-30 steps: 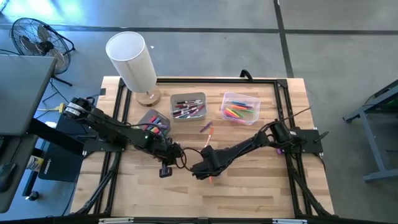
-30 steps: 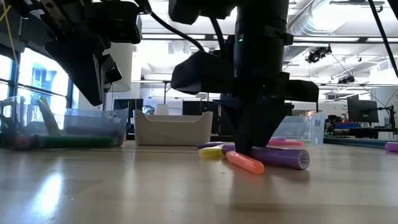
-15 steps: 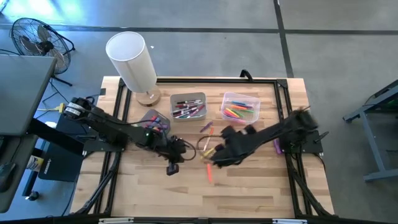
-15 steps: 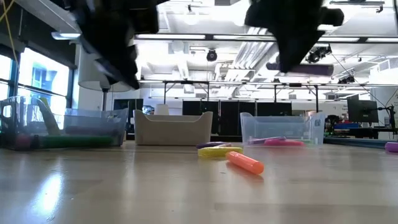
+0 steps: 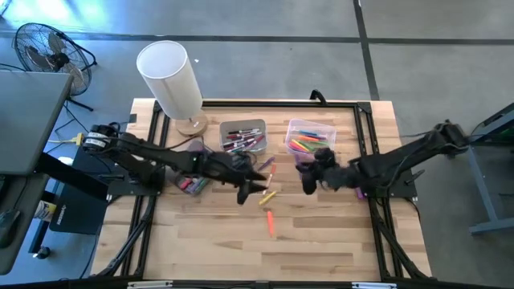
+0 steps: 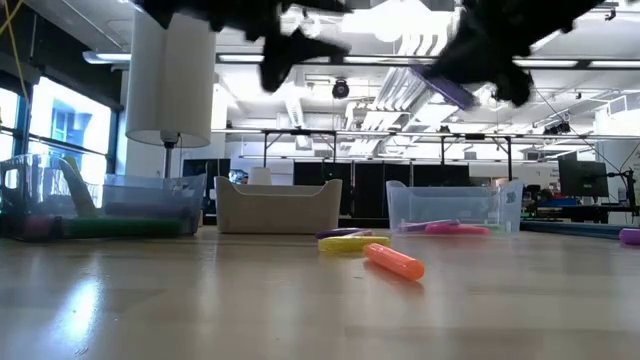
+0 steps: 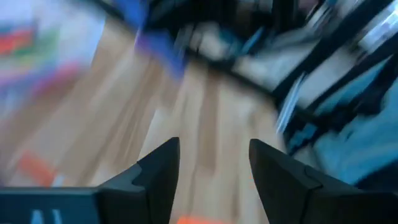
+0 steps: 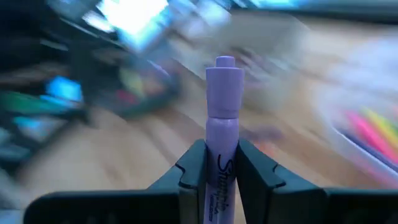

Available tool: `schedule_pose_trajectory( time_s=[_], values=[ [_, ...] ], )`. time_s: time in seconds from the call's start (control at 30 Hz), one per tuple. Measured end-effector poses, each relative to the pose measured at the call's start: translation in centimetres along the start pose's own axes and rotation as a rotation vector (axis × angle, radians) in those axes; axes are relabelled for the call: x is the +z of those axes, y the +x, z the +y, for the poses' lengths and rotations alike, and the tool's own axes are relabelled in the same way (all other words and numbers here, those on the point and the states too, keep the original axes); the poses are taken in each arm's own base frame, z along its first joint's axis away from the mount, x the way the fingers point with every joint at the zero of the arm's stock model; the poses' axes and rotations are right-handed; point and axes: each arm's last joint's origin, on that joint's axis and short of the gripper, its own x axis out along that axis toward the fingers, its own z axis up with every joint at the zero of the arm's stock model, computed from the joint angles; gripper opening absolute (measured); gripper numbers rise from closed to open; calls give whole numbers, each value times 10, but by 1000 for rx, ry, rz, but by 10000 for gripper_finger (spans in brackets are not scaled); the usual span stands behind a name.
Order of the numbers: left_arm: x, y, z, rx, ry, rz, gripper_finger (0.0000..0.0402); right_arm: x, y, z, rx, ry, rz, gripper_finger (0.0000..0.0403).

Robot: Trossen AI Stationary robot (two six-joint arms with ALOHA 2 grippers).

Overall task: Pick & Place Markers
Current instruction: Put the purple highlighter pen into the black bin

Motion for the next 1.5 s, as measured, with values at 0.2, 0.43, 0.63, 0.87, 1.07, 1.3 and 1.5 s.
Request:
schedule_pose_trajectory(
  time_s=[0.2, 0.43, 0.63, 0.87, 1.07, 1.3, 1.5],
  values=[
    [28, -3, 7, -35, -10, -234, 195, 19, 4, -10, 451, 7, -266, 54],
    [60, -2, 4, 7, -1, -310, 195, 49, 4, -7, 599, -138, -376, 54],
    [73, 24, 0, 33, 55, -321, 195, 72, 2, -4, 617, -222, -451, 54],
    [83, 41, -3, 57, 82, -352, 195, 78, 4, -7, 645, -236, -443, 54],
    [88, 48, -5, 84, 97, -340, 194, 78, 3, -6, 679, -243, -438, 55],
    [80, 62, 1, 103, 99, -287, 125, 76, 4, -6, 678, -251, -409, 65],
    [75, 64, 2, 71, 94, -240, 63, 74, 5, -7, 670, -256, -389, 92]
  ],
)
